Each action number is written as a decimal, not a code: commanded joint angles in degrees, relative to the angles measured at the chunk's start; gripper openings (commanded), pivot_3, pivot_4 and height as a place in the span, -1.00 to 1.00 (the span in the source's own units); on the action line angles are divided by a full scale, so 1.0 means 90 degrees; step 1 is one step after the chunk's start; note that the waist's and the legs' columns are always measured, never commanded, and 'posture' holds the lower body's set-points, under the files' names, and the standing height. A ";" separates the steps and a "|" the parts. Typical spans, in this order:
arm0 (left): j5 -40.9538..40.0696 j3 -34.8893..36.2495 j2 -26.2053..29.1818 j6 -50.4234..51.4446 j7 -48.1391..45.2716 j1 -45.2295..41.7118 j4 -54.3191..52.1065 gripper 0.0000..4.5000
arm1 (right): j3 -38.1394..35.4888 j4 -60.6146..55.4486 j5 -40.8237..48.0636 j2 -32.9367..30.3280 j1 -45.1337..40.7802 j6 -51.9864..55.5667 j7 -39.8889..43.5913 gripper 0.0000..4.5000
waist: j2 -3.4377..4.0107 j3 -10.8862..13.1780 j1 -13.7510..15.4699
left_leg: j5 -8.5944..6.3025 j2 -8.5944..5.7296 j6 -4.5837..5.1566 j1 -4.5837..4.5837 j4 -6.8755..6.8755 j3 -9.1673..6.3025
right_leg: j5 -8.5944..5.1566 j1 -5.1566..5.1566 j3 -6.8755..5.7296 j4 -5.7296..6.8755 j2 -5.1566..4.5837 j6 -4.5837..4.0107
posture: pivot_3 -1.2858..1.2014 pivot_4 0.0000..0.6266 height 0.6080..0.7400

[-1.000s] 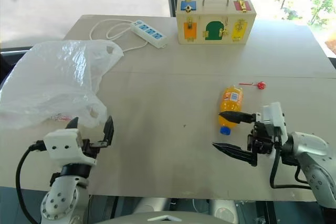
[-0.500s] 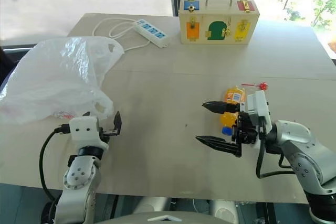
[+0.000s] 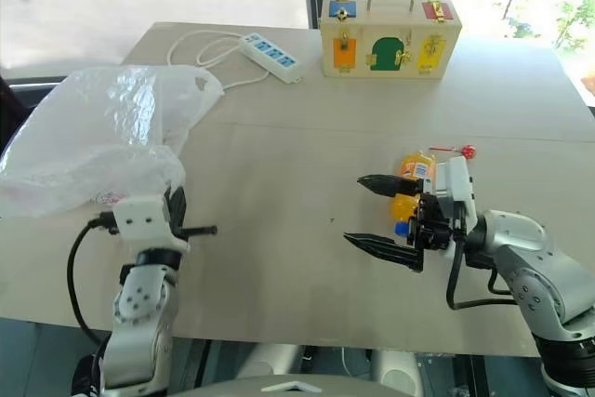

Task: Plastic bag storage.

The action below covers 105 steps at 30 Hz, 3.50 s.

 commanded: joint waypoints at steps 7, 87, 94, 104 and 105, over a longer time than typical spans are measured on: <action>-0.0547 0.0810 0.1195 0.0808 0.0635 -0.6309 0.3543 -0.96 | 0.0193 0.0209 -0.0115 0.0031 -0.0312 0.0266 -0.0214 1.00 | -0.0058 0.0022 0.0063 | 0.0031 -0.0002 -0.0045 -0.0021 0.0036 -0.0066 | 0.0038 0.0006 -0.0061 0.0006 0.0046 0.0004 | 0.03 -0.52 1.00; -0.2977 -0.0152 0.1034 -0.0254 -0.2955 0.2140 -0.1679 -1.00 | 0.0499 0.1234 -0.3257 0.1558 -0.1302 0.1930 -0.4768 0.22 | 0.0027 -0.0002 -0.0187 | 0.0014 0.0056 -0.0019 0.0001 -0.0010 0.0100 | 0.0063 -0.0034 0.0051 -0.0012 0.0026 -0.0023 | 0.03 -0.52 1.00; -0.3205 -0.0088 0.1139 -0.0106 -0.2946 0.1857 -0.1567 -1.00 | -0.0723 0.1399 -0.2253 0.1682 -0.1836 0.0945 -0.3865 0.22 | 0.0055 0.0017 -0.0217 | 0.0015 0.0056 -0.0018 0.0001 -0.0011 0.0102 | 0.0064 -0.0039 0.0055 -0.0009 0.0031 -0.0021 | 0.03 -0.52 1.00; -0.3593 -0.0270 0.1152 -0.0155 -0.3314 0.2123 -0.1774 -1.00 | 0.0019 -0.0160 0.0052 0.0688 -0.1797 0.2208 -0.1619 0.22 | 0.0056 0.0019 -0.0264 | 0.0030 0.0063 0.0013 -0.0002 -0.0060 0.0102 | 0.0062 -0.0056 0.0060 -0.0019 0.0029 -0.0026 | 0.03 -0.52 1.00; -0.3614 -0.0284 0.1160 -0.0167 -0.3349 0.2149 -0.1797 -1.00 | 0.0084 -0.0162 0.0165 0.0625 -0.1807 0.2366 -0.1594 0.22 | 0.0056 0.0019 -0.0248 | 0.0030 0.0063 0.0013 -0.0002 -0.0059 0.0102 | 0.0063 -0.0056 0.0059 -0.0019 0.0026 -0.0026 | 0.03 -0.52 1.00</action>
